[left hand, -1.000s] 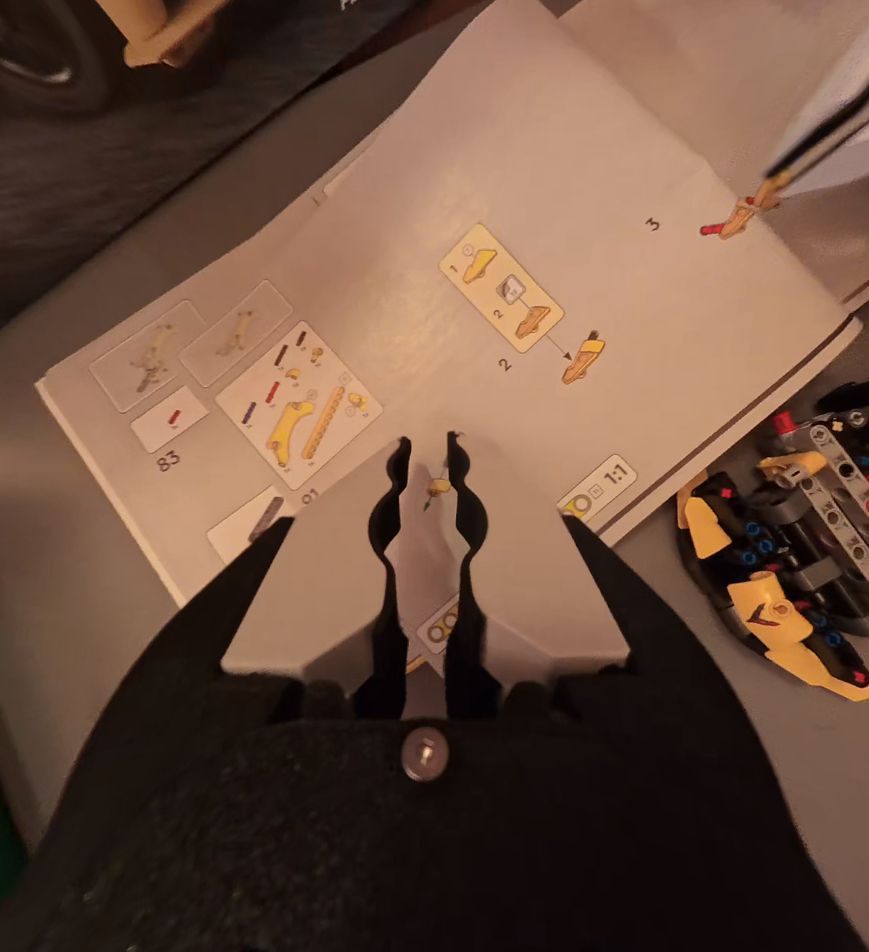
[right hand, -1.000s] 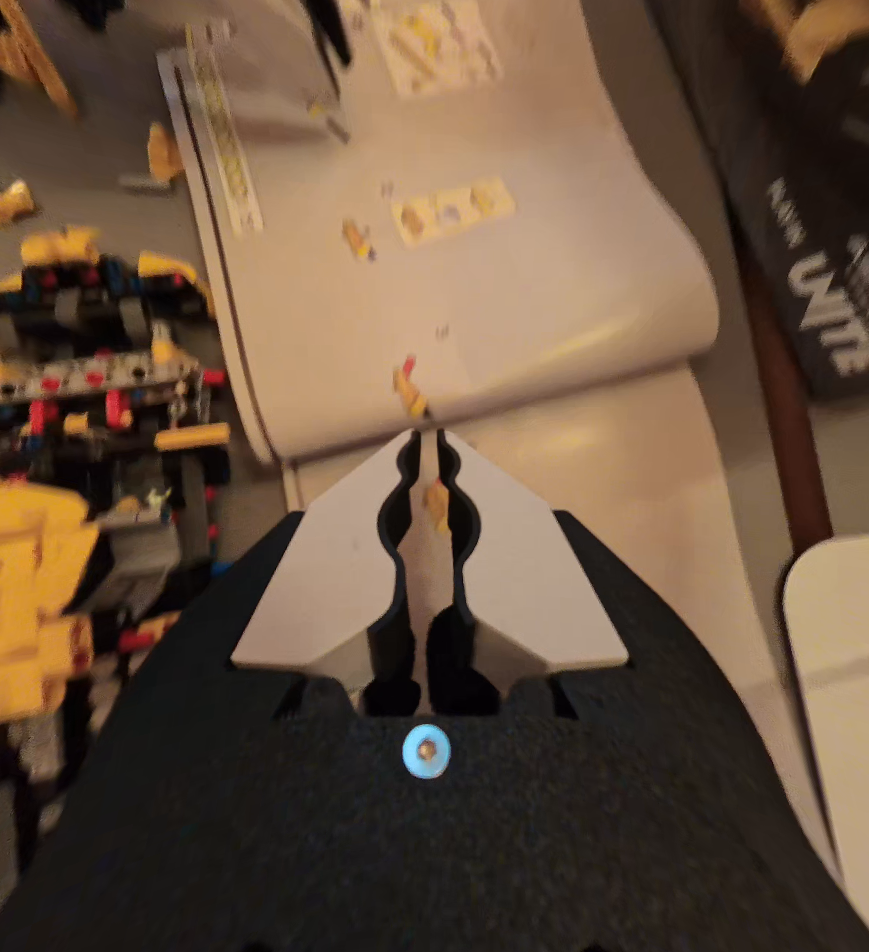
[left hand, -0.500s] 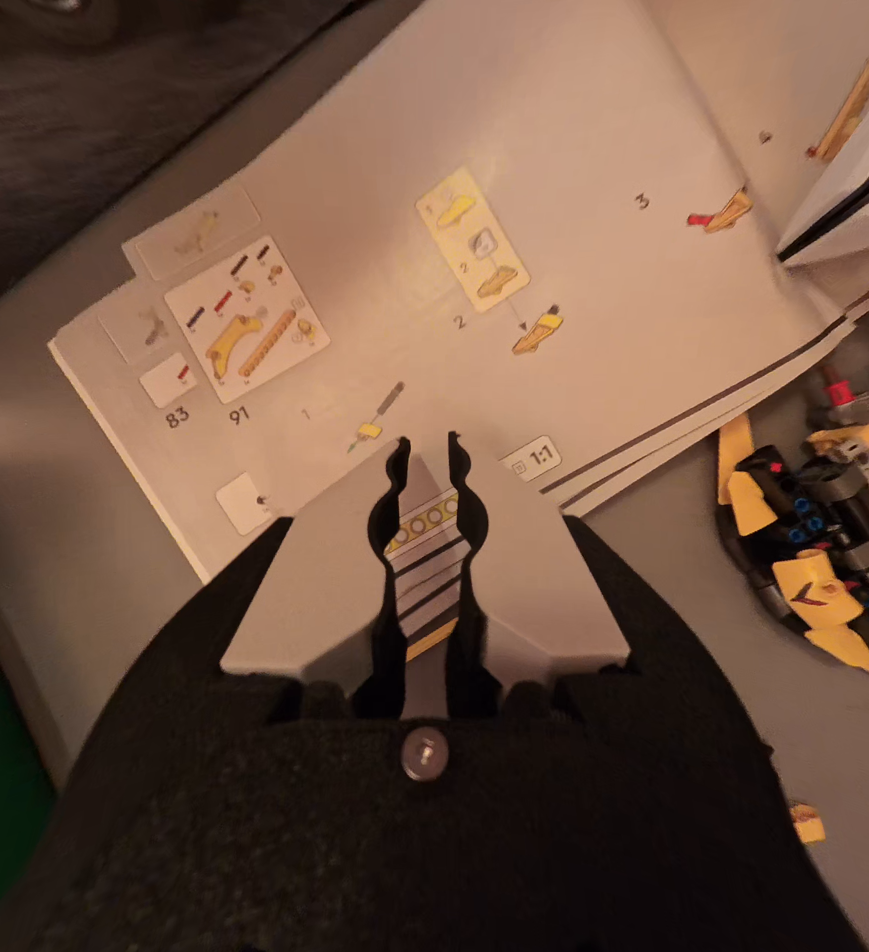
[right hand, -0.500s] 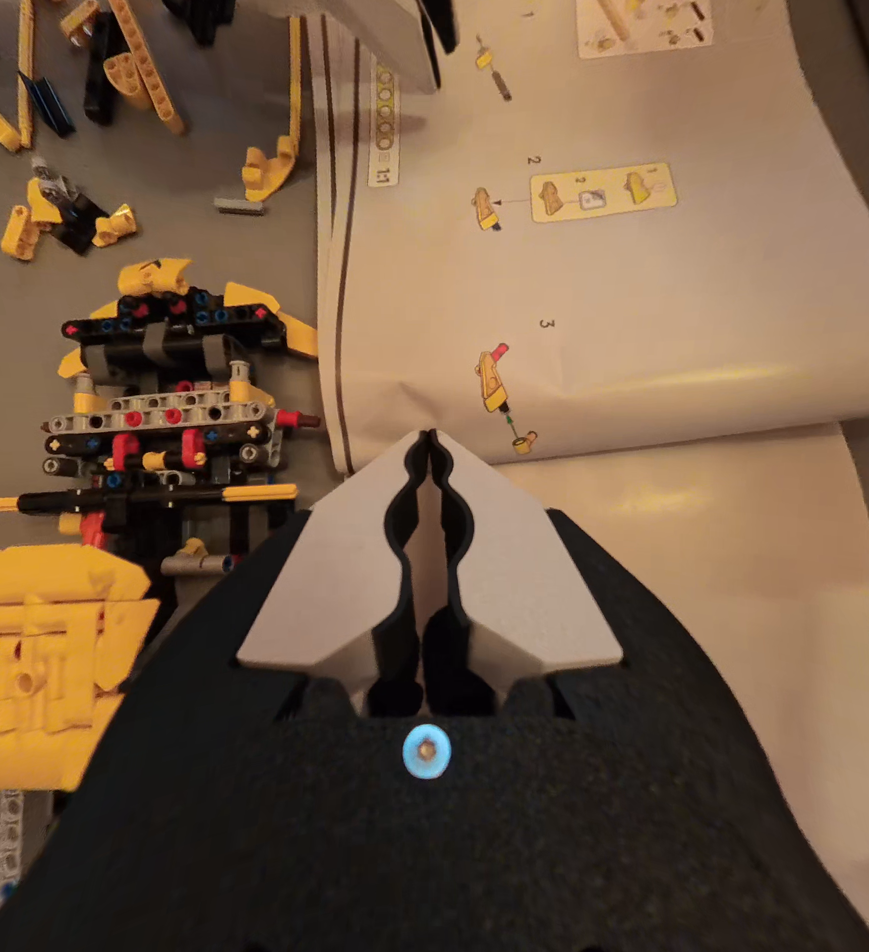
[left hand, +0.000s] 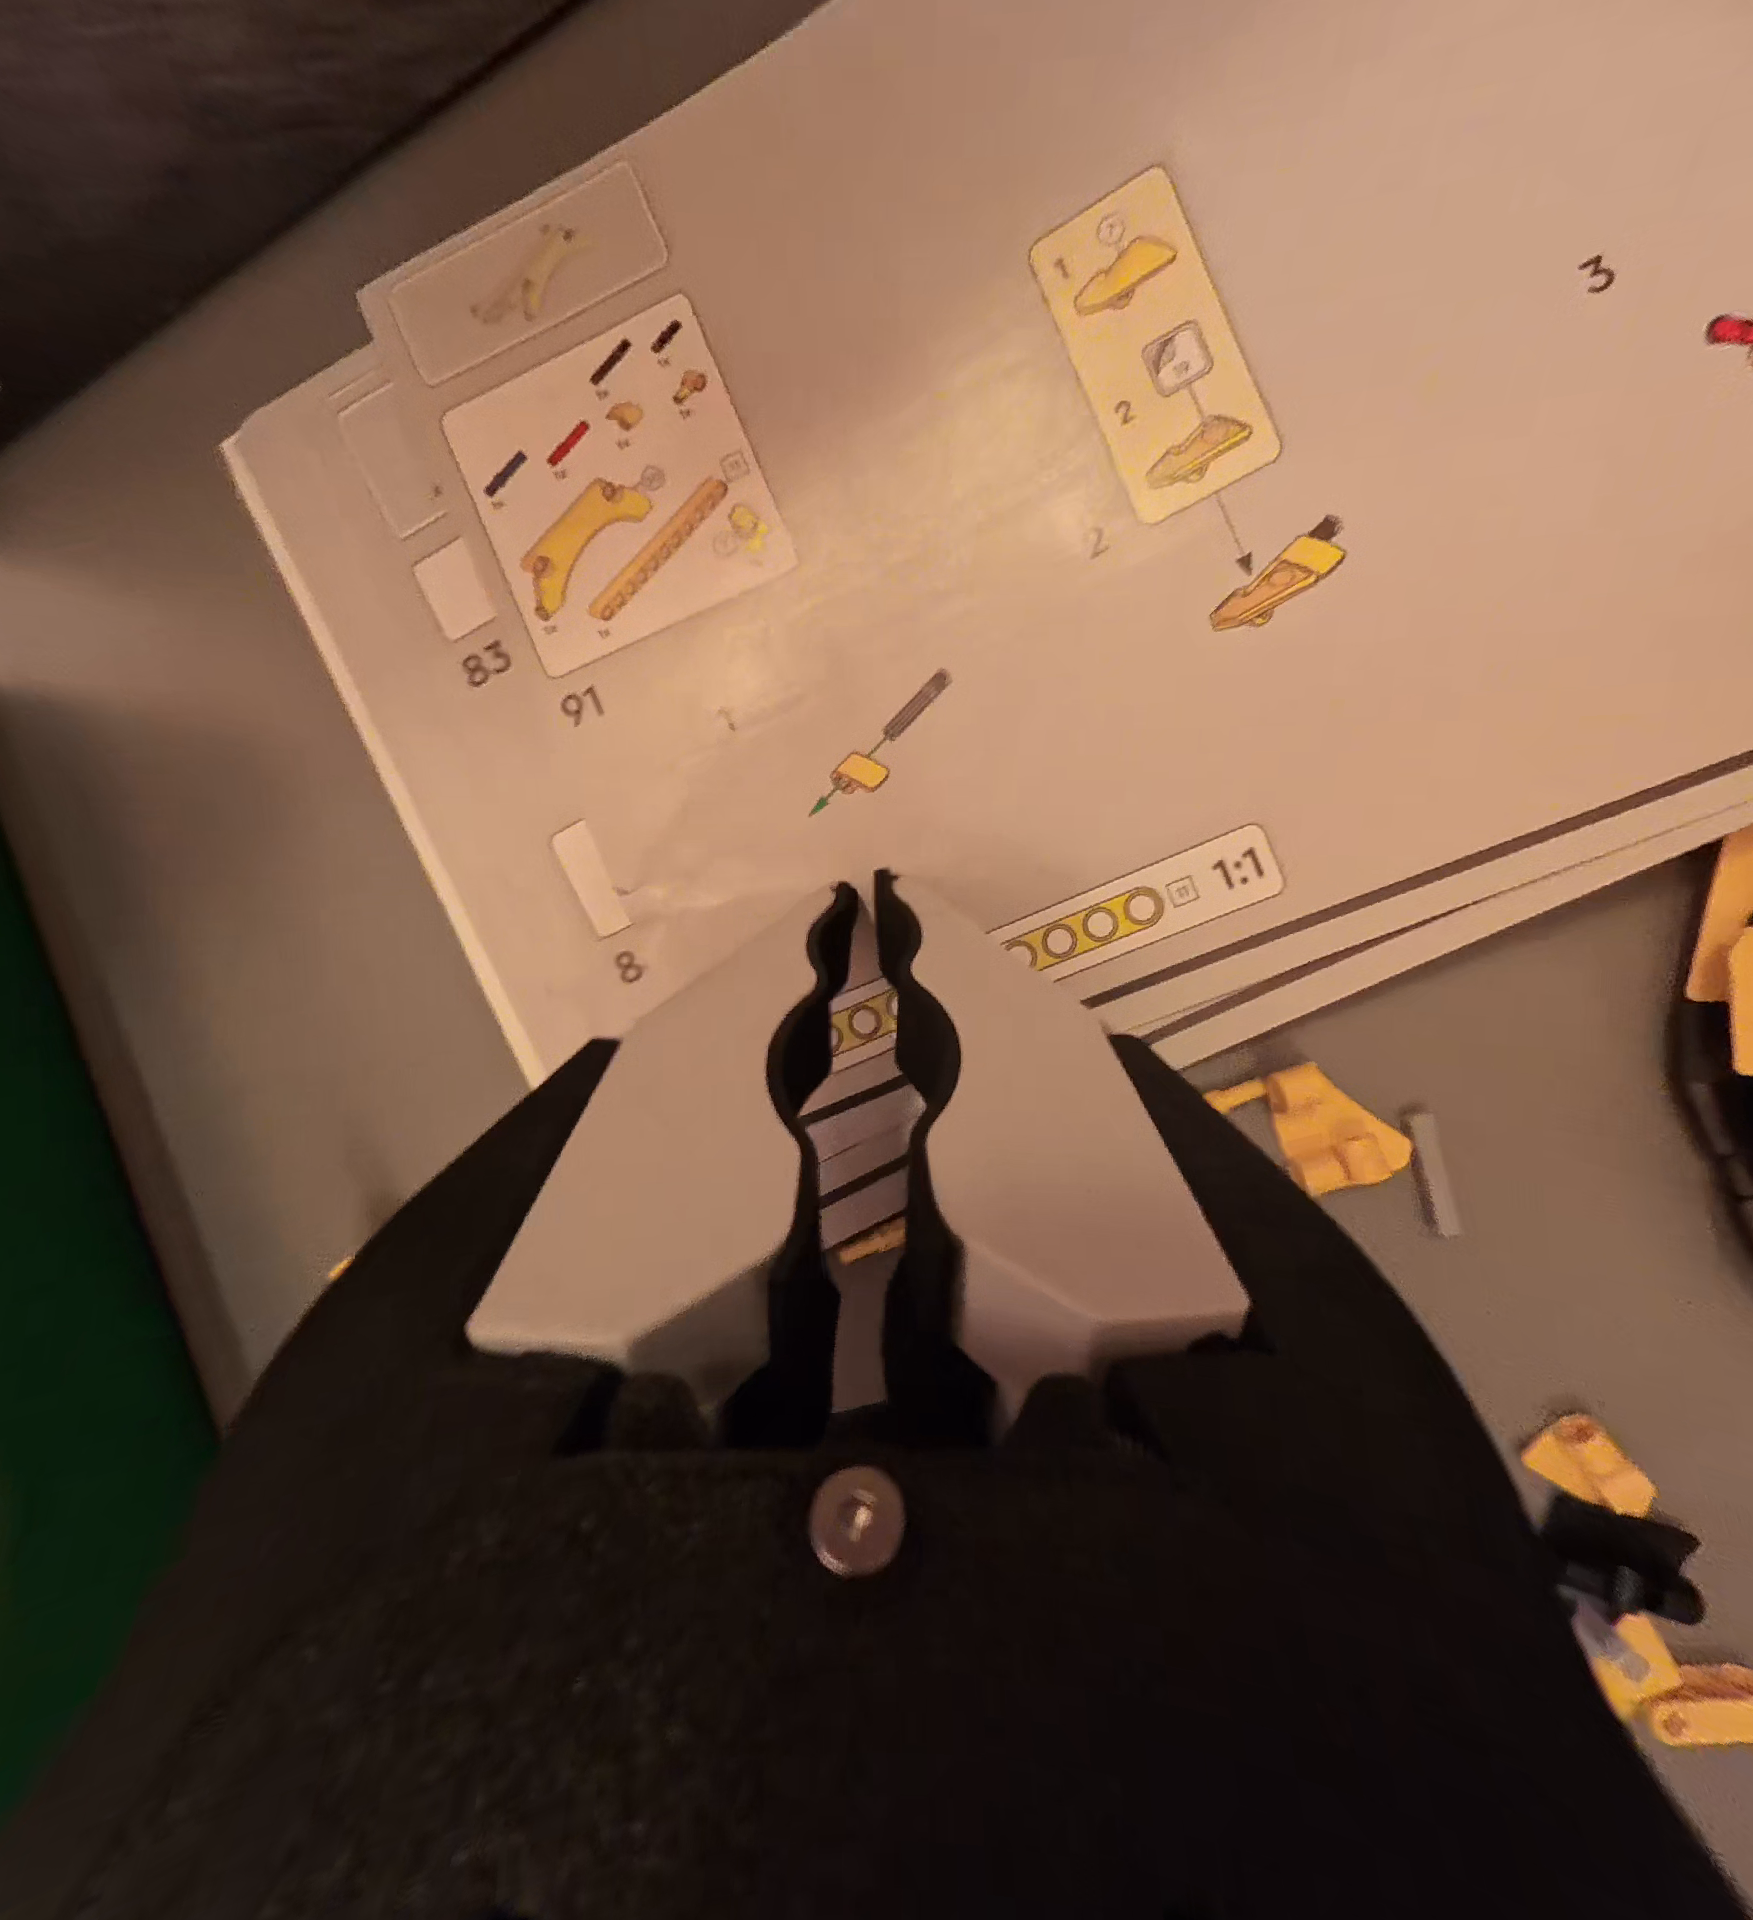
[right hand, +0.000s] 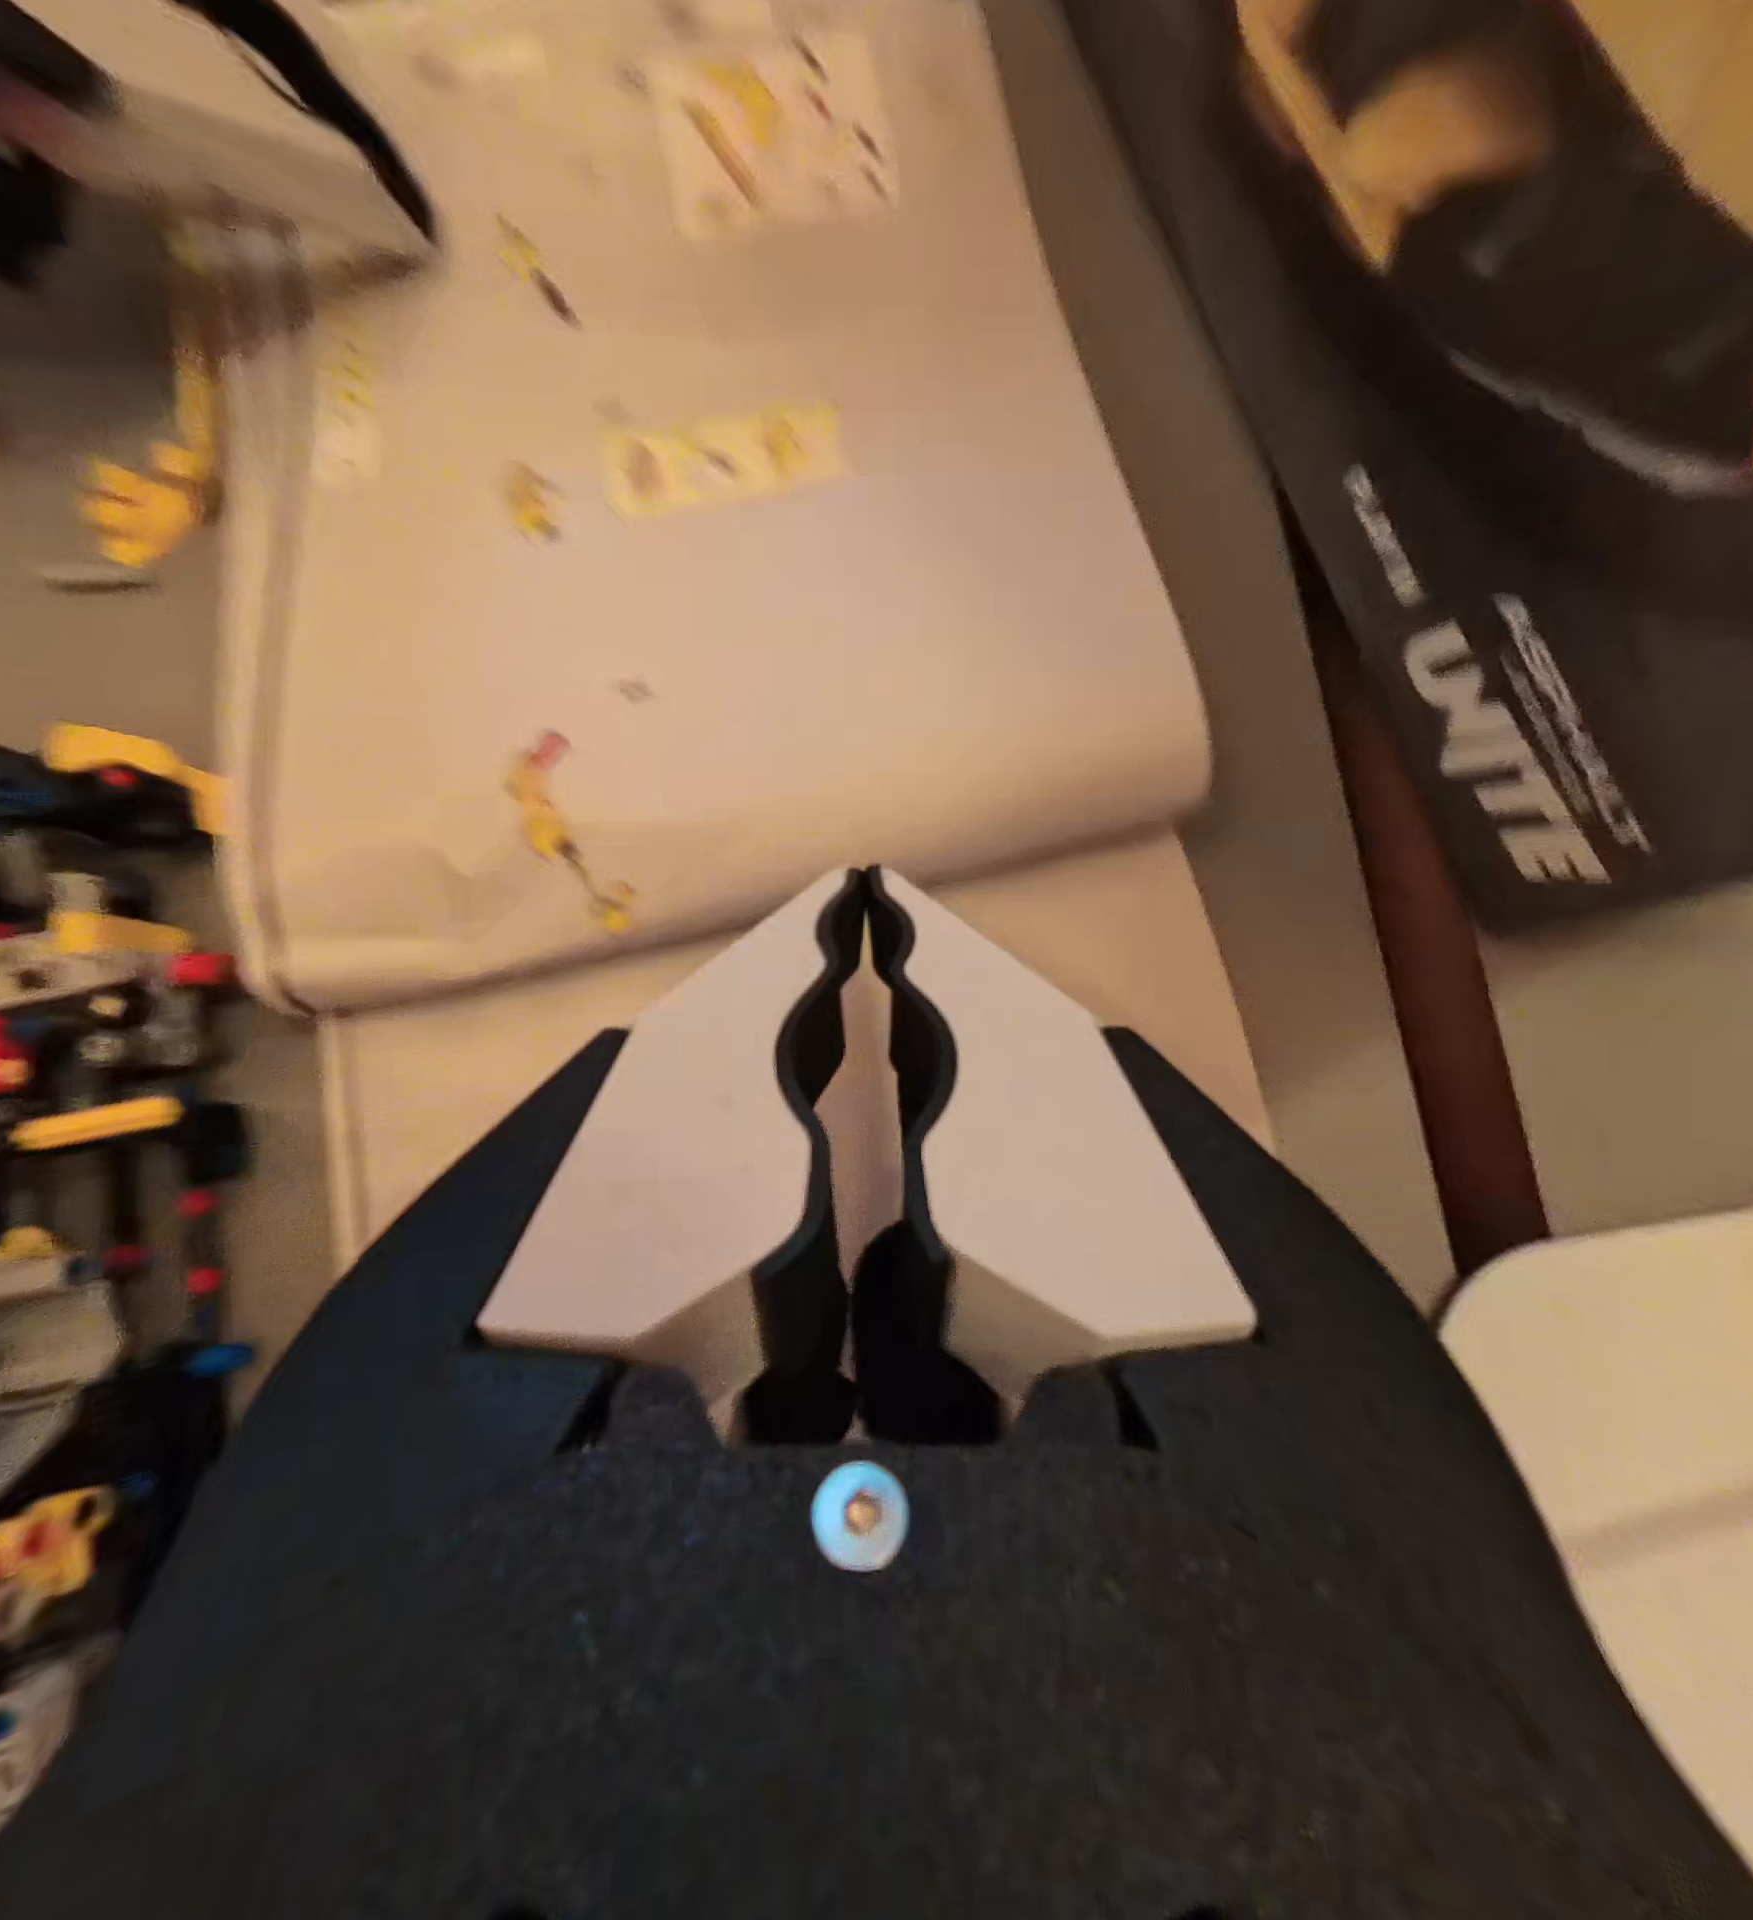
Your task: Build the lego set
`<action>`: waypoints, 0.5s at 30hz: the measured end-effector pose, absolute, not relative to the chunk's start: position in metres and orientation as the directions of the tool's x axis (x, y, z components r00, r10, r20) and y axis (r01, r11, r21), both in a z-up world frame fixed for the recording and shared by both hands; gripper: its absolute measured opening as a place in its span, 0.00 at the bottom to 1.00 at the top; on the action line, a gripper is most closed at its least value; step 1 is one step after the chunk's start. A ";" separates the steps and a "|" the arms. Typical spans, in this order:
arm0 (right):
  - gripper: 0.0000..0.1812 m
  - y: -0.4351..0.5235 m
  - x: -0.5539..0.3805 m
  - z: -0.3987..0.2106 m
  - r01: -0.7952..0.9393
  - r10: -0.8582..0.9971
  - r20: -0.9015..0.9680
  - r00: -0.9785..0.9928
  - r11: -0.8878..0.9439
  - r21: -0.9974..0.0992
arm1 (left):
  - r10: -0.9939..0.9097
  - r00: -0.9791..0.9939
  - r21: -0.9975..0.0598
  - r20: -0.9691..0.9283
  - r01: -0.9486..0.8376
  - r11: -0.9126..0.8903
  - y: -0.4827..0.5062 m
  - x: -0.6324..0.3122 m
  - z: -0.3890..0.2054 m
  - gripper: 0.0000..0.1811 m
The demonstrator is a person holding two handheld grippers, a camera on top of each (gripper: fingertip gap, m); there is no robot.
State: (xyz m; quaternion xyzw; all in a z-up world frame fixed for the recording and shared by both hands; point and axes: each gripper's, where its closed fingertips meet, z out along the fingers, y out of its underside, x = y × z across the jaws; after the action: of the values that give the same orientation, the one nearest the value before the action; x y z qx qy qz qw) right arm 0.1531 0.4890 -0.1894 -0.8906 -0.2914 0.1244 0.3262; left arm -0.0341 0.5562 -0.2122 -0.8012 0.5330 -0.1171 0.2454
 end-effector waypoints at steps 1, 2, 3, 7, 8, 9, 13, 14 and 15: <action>0.00 0.488 0.160 -0.197 0.435 0.590 -0.031 0.807 -0.629 -0.645 | -0.909 0.408 -0.508 -0.086 -0.803 -0.312 0.558 -0.037 -0.212 0.00; 0.00 0.485 0.163 -0.202 0.431 0.586 -0.033 0.810 -0.632 -0.644 | -0.904 0.415 -0.492 -0.103 -0.811 -0.316 0.559 -0.042 -0.212 0.00; 0.00 0.480 0.167 -0.208 0.427 0.577 -0.029 0.816 -0.635 -0.644 | -0.896 0.423 -0.470 -0.135 -0.824 -0.318 0.562 -0.047 -0.212 0.00; 0.00 0.463 0.162 -0.205 0.421 0.573 0.005 0.820 -0.597 -0.682 | -0.955 0.259 -0.584 -0.143 -0.801 -0.130 0.532 0.005 -0.177 0.01; 0.00 0.459 0.161 -0.206 0.432 0.575 0.018 0.818 -0.594 -0.678 | -0.983 0.158 -0.639 -0.098 -0.767 -0.060 0.510 0.035 -0.166 0.02; 0.00 0.455 0.161 -0.208 0.439 0.573 0.031 0.819 -0.591 -0.677 | -0.997 0.051 -0.693 -0.054 -0.721 0.001 0.487 0.064 -0.156 0.02; 0.00 0.453 0.163 -0.213 0.412 0.549 0.037 0.835 -0.580 -0.703 | -0.944 -0.315 -0.685 0.095 -0.709 0.168 0.422 0.133 -0.167 0.02; 0.00 0.453 0.163 -0.213 0.390 0.539 0.018 0.842 -0.585 -0.711 | -0.901 -0.387 -0.658 0.197 -0.733 0.170 0.406 0.135 -0.175 0.02; 0.00 0.453 0.163 -0.213 0.371 0.536 0.006 0.844 -0.575 -0.729 | -0.867 -0.415 -0.629 0.276 -0.760 0.163 0.396 0.135 -0.183 0.02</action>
State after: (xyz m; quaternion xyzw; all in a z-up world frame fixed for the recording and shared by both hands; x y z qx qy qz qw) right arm 0.1628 0.4525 -0.2134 -0.8809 -0.2575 0.1083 0.3821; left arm 0.1346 0.3960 -0.1827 -0.5357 0.7591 -0.3623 0.0740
